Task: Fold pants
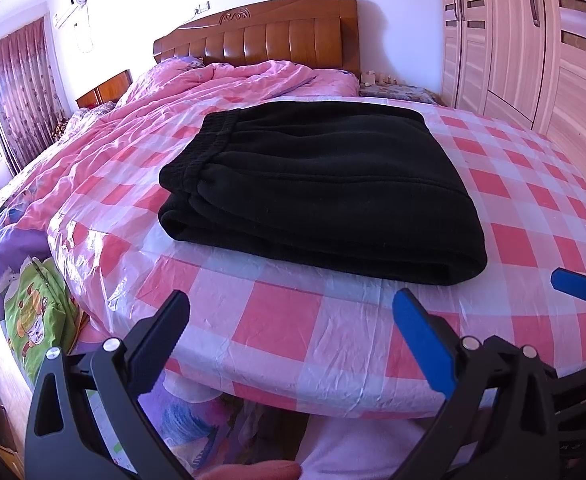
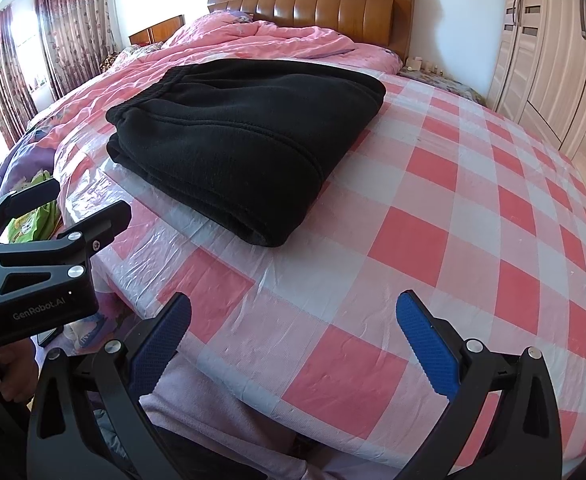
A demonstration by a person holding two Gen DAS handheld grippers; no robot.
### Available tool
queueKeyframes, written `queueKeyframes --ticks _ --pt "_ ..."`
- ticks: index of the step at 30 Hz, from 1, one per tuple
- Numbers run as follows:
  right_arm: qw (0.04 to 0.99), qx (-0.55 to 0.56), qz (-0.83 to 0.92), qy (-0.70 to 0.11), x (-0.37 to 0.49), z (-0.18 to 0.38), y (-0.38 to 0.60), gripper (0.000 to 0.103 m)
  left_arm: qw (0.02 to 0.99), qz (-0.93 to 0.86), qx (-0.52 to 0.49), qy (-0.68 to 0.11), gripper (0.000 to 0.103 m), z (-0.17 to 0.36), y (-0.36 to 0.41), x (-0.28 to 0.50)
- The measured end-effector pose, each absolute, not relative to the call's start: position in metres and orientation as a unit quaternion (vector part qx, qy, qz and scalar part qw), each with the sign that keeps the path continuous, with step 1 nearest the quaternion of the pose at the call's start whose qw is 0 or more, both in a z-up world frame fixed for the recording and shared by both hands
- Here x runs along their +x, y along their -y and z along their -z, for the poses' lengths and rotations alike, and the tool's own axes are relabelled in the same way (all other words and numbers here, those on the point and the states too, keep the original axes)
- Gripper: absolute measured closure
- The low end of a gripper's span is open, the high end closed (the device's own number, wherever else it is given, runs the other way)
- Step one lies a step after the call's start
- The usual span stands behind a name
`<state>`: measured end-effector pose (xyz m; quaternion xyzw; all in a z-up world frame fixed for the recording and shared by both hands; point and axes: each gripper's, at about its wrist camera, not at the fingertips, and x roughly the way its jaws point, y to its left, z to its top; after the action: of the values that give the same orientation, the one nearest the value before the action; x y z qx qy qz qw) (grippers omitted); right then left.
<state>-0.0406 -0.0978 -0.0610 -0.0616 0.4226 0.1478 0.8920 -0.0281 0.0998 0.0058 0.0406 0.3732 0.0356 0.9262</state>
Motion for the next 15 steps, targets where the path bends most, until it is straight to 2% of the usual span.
queueKeyframes --ticks 15 --pt "0.892 -0.059 -0.148 -0.424 -0.0412 0.0622 0.0977 0.004 0.922 -0.034 0.036 -0.384 0.001 -0.002 -0.1013 -0.0255"
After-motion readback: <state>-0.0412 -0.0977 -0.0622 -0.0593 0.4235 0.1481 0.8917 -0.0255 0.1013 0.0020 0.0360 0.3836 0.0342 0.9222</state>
